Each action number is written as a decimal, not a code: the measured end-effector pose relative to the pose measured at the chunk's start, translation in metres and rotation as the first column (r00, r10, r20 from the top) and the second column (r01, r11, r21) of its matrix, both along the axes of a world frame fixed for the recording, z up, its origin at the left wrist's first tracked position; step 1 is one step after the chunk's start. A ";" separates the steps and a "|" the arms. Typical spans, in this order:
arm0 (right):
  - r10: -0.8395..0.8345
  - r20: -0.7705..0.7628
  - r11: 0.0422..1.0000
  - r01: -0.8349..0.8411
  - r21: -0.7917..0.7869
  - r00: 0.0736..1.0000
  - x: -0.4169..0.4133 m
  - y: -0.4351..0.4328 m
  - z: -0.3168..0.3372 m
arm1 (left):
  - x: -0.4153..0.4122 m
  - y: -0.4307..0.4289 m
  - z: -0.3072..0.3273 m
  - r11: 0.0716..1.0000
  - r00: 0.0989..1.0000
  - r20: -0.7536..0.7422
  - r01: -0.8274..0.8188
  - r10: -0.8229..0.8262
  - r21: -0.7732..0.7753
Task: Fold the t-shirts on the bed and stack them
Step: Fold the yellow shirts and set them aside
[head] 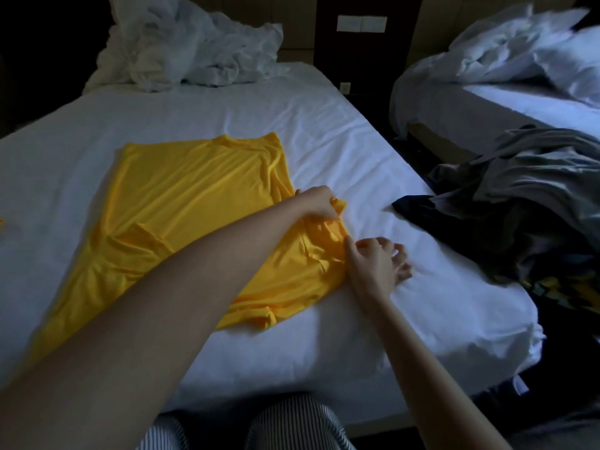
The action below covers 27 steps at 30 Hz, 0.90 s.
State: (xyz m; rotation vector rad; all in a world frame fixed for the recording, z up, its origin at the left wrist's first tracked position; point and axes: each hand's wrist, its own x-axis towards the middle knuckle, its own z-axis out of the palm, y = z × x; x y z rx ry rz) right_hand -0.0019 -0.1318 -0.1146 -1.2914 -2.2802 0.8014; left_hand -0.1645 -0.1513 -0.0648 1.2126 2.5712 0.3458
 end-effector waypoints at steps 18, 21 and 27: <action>-0.153 -0.103 0.985 0.160 0.068 0.983 0.002 0.012 -0.020 | -0.020 0.009 -0.010 0.993 0.993 0.038 0.113 -0.114 0.036; -0.130 -0.229 0.987 0.147 0.059 0.965 0.005 0.011 -0.015 | -0.018 -0.001 0.004 0.975 0.984 0.029 0.171 -0.177 0.143; 0.348 -0.614 0.932 -0.194 0.305 0.708 -0.001 -0.035 0.021 | -0.032 -0.083 0.048 0.864 0.934 0.018 0.323 -0.357 0.387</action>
